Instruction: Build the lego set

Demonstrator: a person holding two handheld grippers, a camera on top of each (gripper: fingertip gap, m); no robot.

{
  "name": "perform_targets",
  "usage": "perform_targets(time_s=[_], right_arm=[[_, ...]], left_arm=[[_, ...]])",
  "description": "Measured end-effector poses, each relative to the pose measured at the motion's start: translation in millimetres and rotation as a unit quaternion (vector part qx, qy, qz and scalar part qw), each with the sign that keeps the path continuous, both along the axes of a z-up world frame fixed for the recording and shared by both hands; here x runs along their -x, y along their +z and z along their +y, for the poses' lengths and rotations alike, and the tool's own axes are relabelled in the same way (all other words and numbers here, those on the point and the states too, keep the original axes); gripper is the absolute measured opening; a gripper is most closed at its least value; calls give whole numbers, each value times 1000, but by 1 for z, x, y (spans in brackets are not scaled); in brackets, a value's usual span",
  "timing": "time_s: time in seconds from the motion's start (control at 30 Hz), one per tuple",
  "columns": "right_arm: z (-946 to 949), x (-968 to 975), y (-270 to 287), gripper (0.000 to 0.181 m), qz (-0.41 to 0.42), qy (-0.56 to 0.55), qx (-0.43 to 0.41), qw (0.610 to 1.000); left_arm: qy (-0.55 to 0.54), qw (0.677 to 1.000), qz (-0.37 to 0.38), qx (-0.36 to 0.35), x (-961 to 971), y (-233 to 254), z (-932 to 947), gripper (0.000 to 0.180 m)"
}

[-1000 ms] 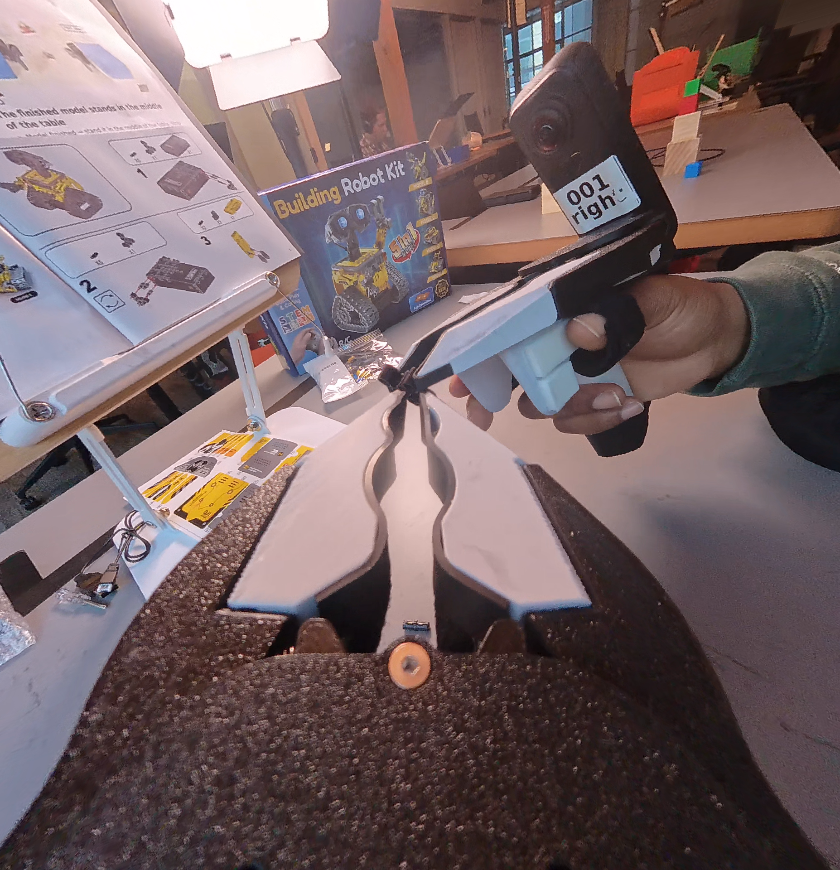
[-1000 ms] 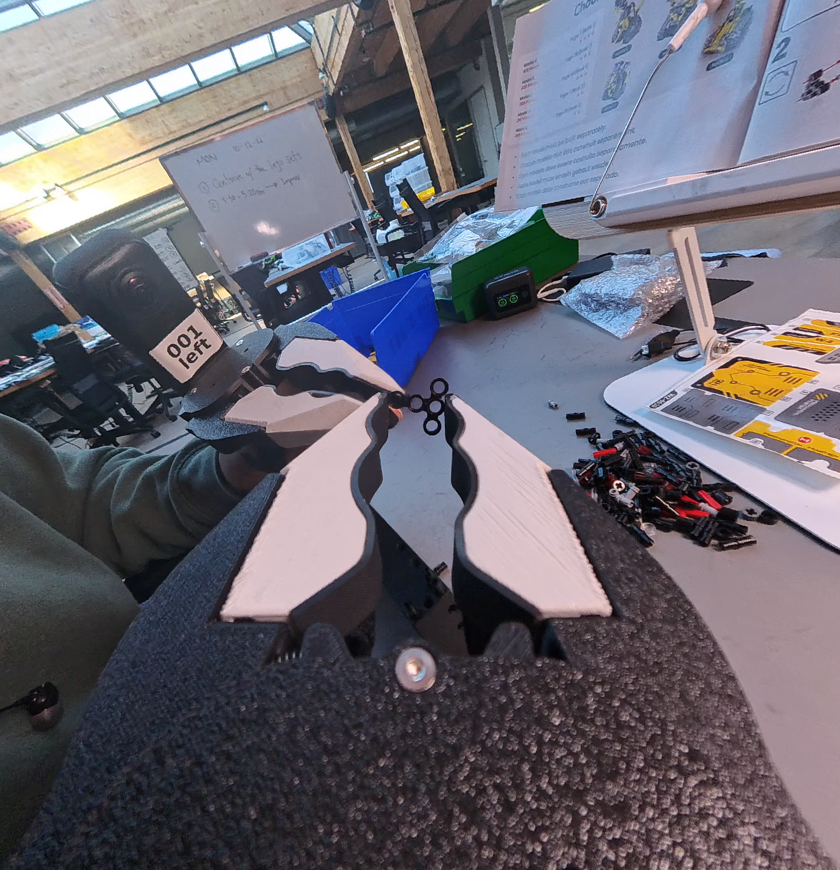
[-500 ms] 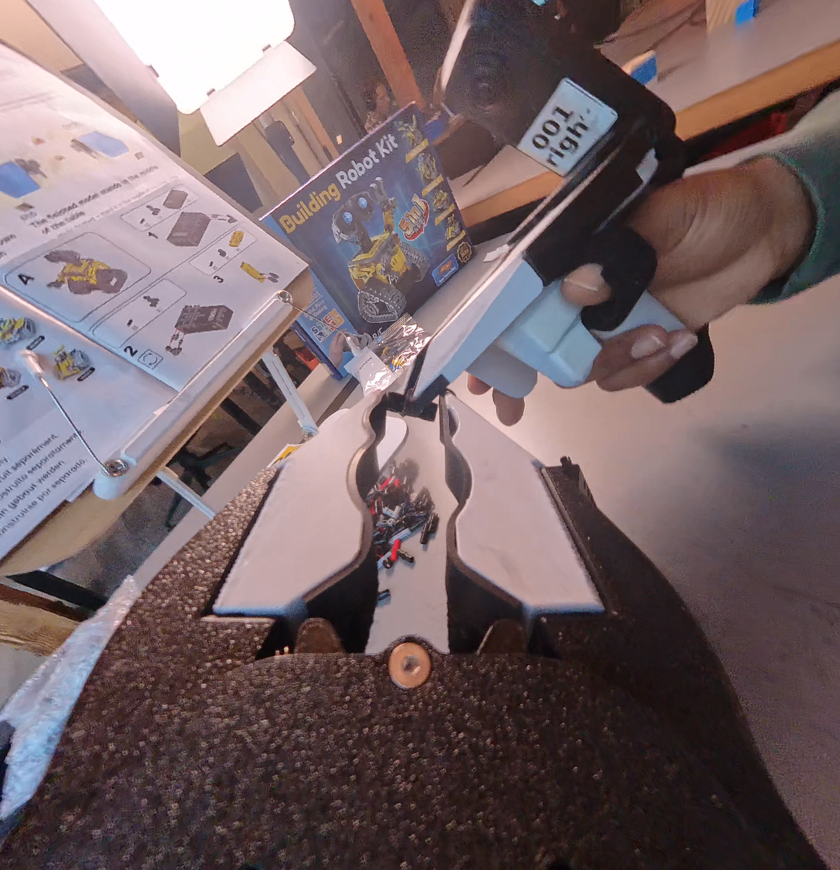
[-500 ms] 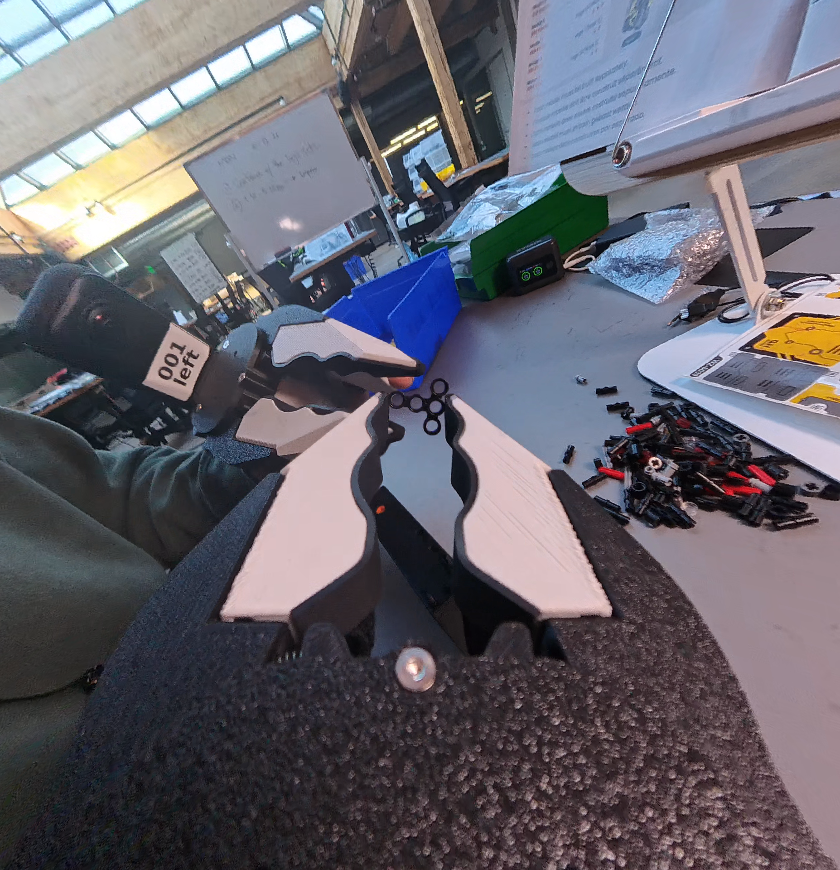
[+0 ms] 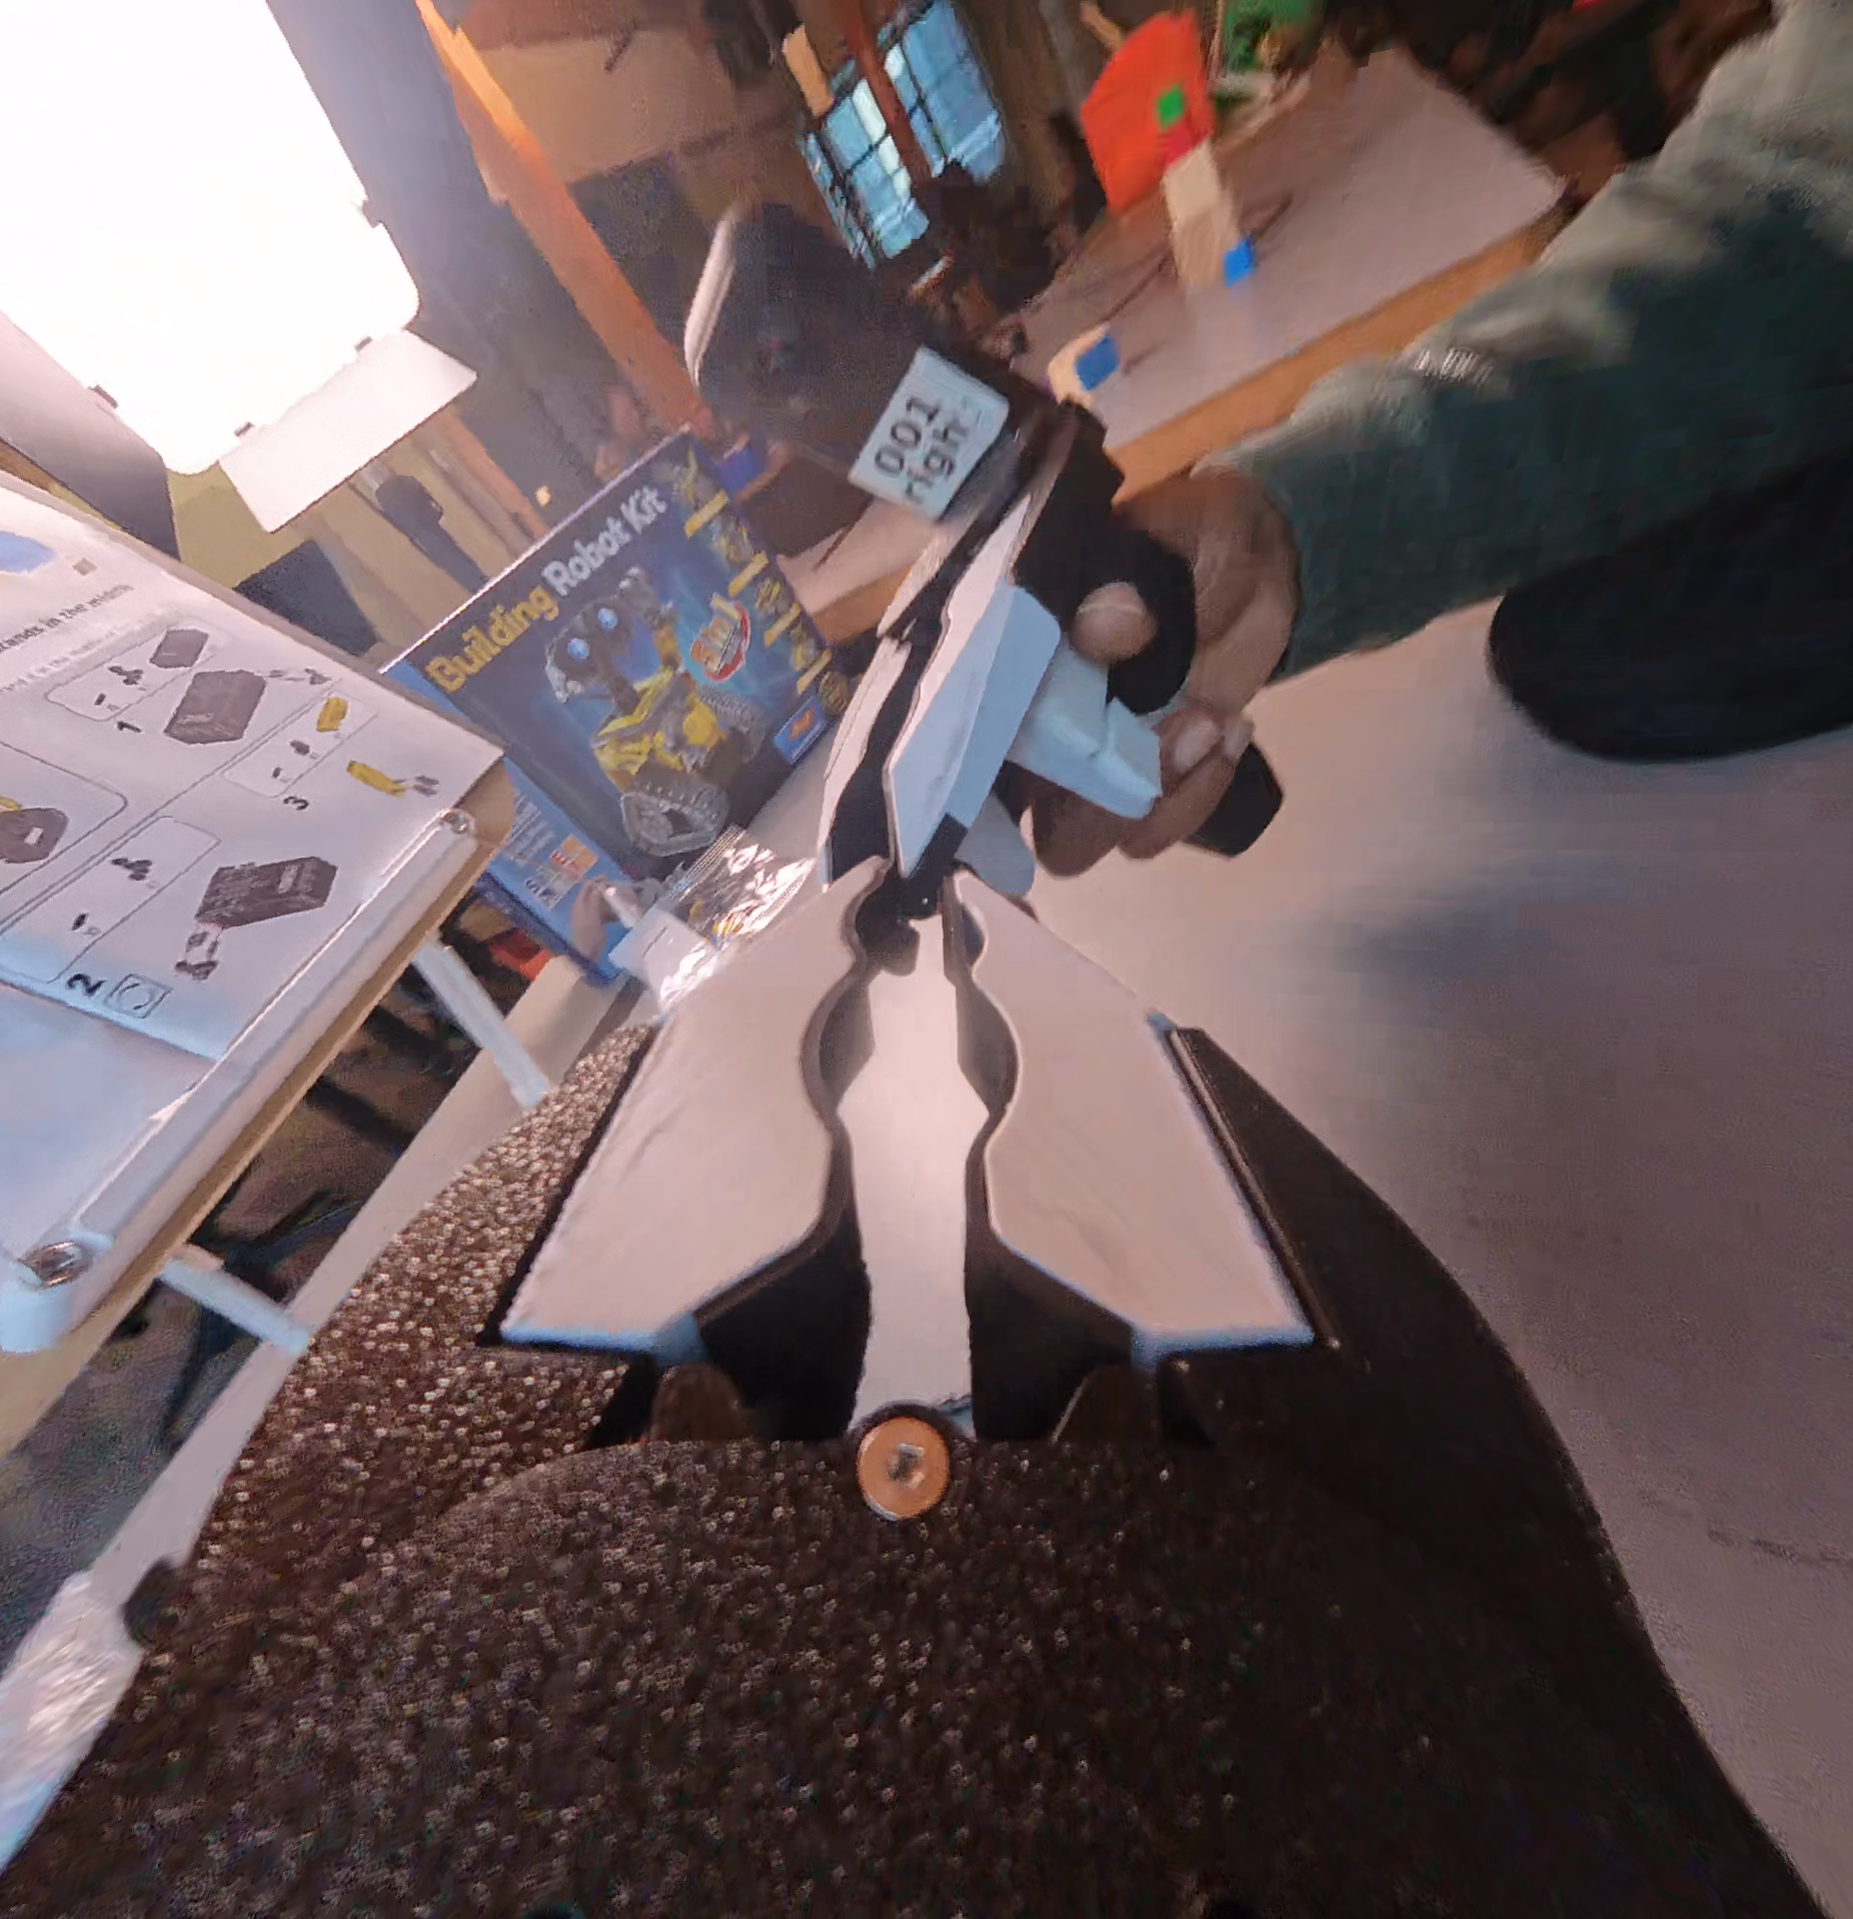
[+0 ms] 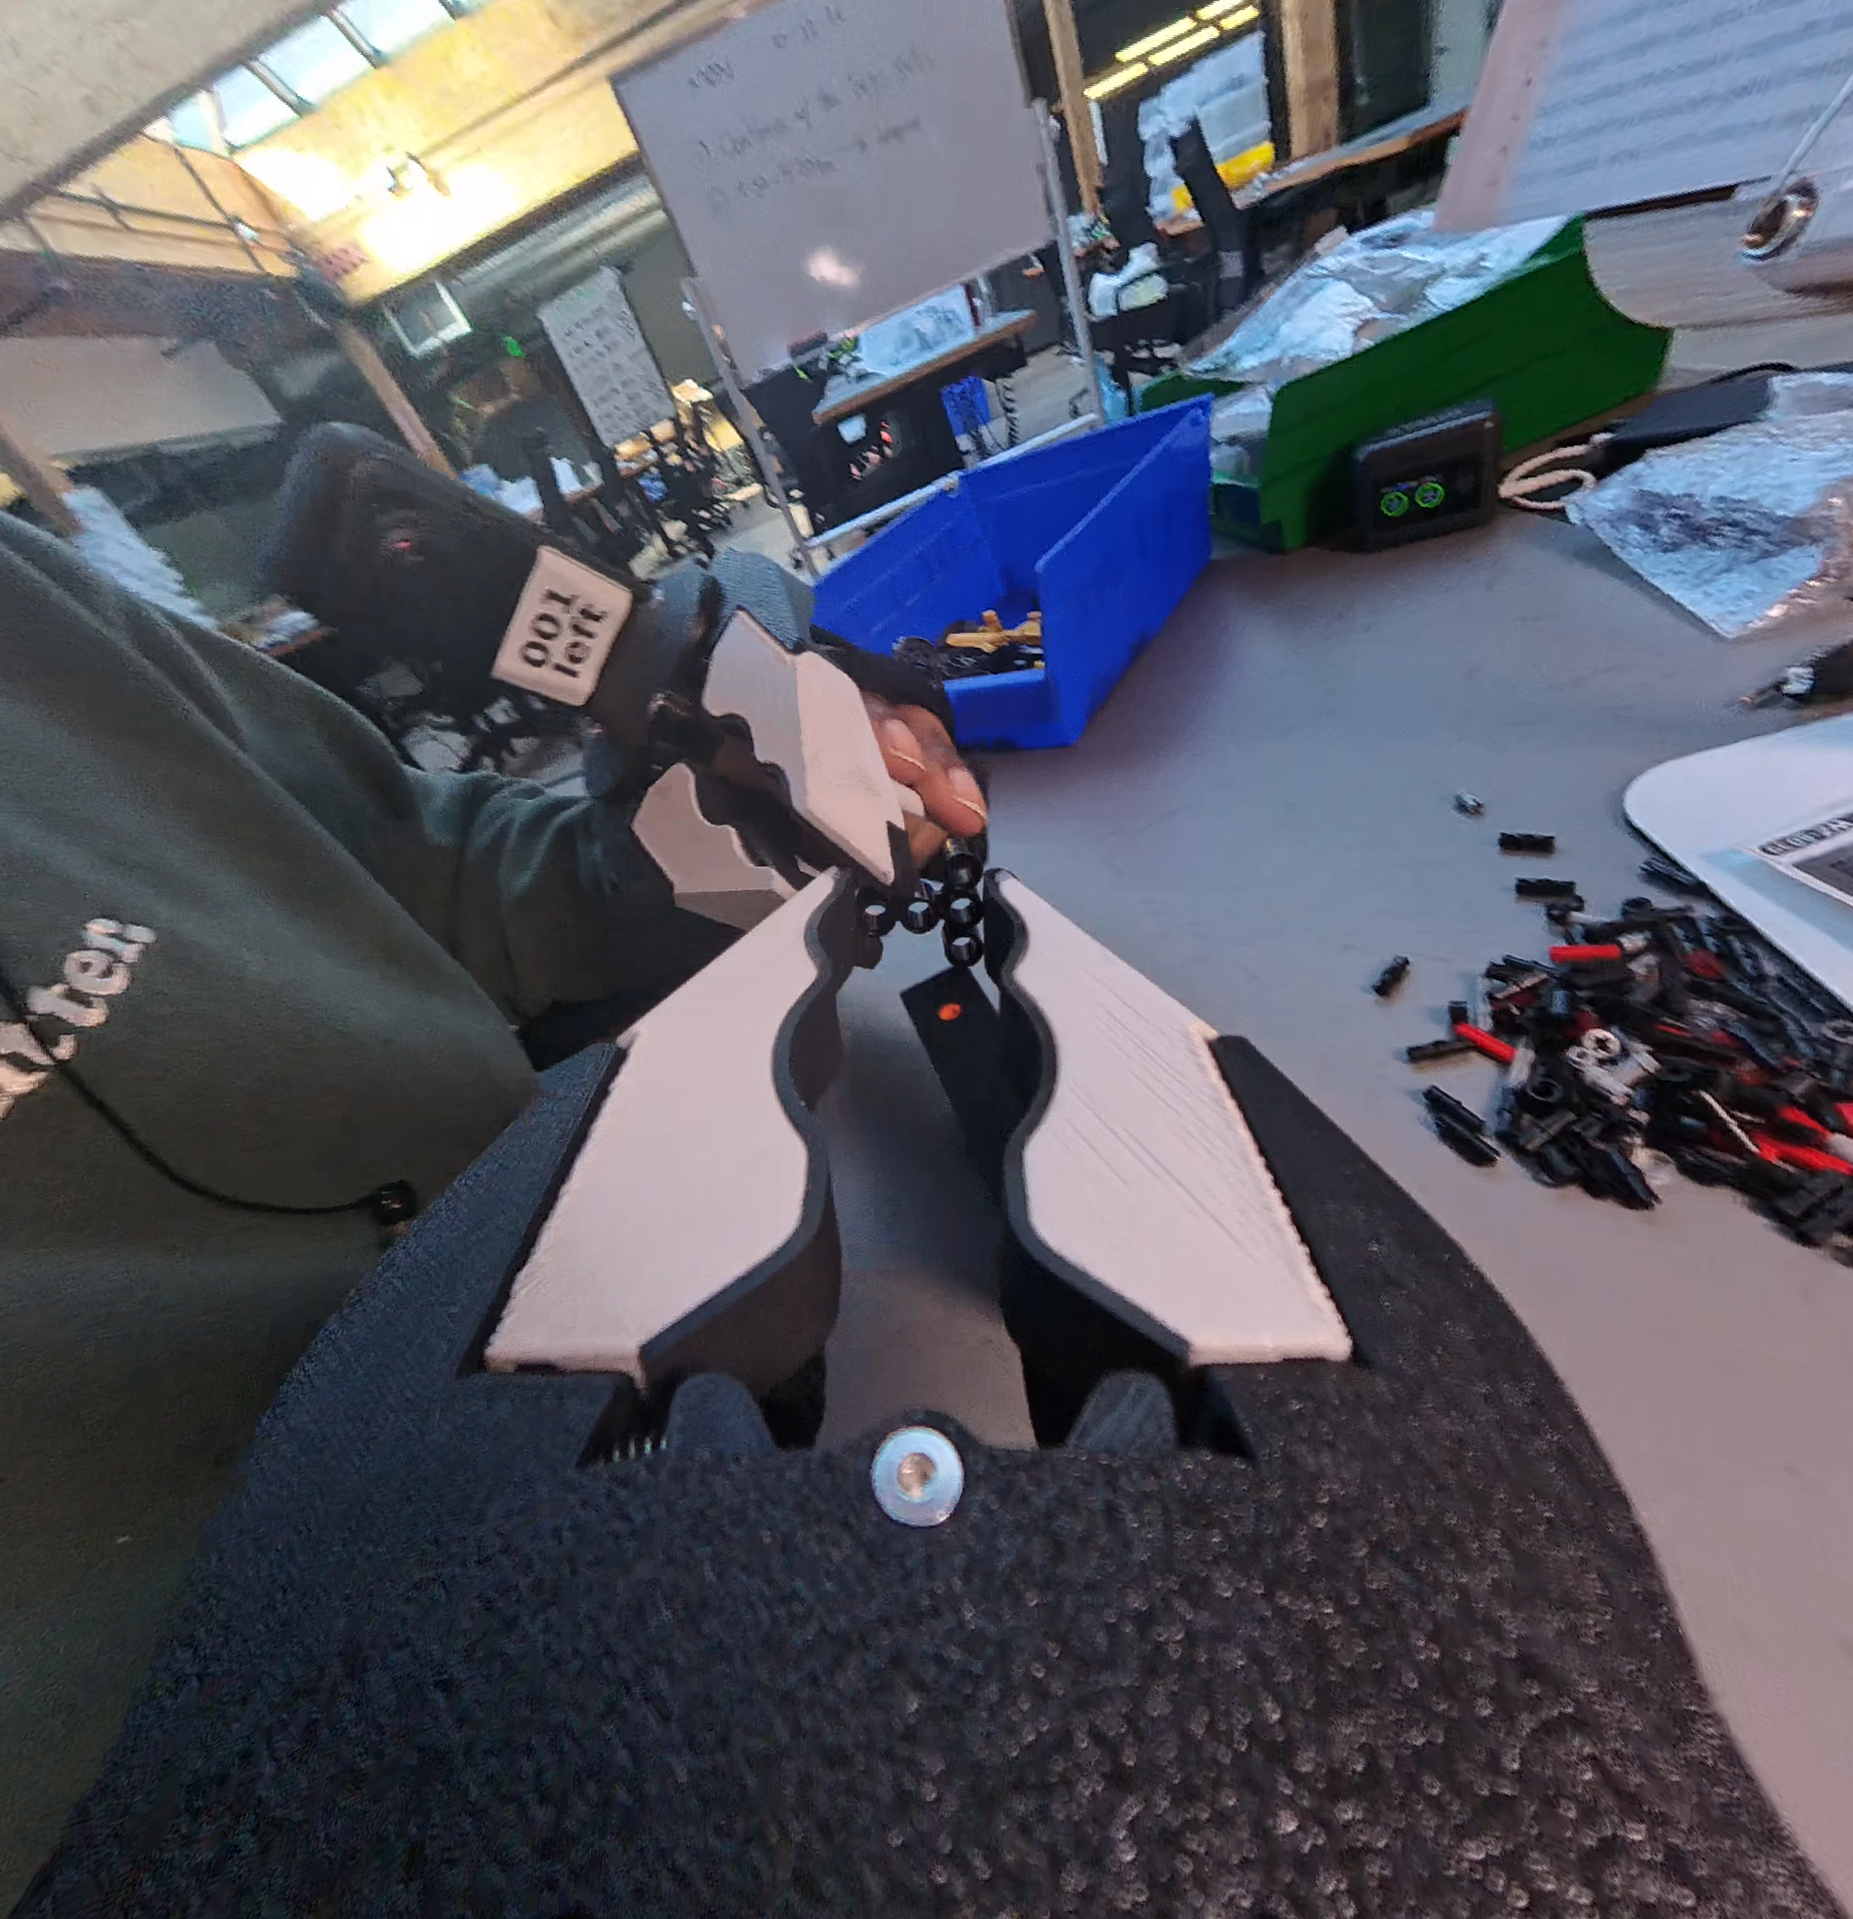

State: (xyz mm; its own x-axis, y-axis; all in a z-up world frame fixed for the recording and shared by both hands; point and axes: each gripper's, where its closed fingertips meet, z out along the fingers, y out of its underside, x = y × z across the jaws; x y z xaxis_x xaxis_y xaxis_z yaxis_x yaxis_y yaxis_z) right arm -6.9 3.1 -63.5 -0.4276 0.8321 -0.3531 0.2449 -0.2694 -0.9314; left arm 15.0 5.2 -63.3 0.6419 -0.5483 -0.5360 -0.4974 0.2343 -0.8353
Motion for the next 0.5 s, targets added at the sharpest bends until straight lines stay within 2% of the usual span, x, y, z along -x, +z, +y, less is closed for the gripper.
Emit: perform_targets(time_s=[0.13, 0.2, 0.27, 0.43, 0.5], right_arm=[[-18, -14, 20, 22, 60, 83, 51, 993], [-23, -23, 30, 36, 82, 119, 83, 986], [-19, -23, 32, 35, 80, 116, 103, 985], [-16, -26, 37, 31, 112, 108, 83, 984], [-9, -22, 34, 32, 120, 78, 47, 989]], left_arm=[[-84, 992, -88, 23, -19, 18, -17, 7], [-108, 986, -126, 33, -20, 23, -20, 6], [-112, 981, -151, 40, -16, 25, -20, 6], [-134, 964, -223, 48, -8, 37, -23, 6], [-156, 949, -270, 56, -3, 44, -26, 6]])
